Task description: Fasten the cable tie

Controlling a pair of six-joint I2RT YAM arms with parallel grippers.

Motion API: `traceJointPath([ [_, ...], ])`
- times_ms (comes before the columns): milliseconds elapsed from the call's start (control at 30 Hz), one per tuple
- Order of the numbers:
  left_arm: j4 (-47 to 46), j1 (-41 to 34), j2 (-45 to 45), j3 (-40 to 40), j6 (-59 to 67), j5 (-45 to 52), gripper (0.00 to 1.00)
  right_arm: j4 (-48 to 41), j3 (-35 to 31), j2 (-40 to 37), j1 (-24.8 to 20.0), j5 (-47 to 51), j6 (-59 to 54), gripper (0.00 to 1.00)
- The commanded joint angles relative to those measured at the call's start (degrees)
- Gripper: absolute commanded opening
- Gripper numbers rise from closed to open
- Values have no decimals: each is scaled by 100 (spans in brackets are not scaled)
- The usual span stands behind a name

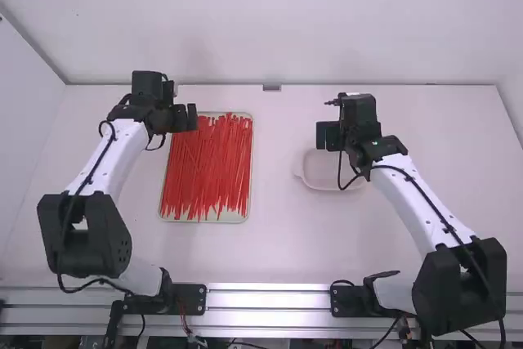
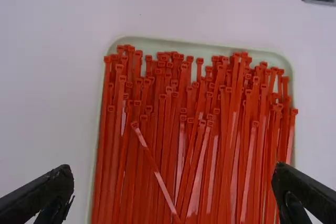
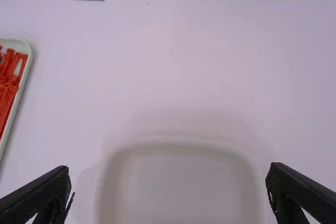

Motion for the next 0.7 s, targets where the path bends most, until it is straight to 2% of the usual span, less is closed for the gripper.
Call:
traceJointPath([
  [0,-7,66,140,260,-50,63,99,20,219,52,15,-192,-63,99],
  [167,-87,55,431,566,-144,101,99,85,219,52,13,-365,-114,99],
  [667,544,55,868,612,164,66,99,129,219,55,92,-378,-7,99],
])
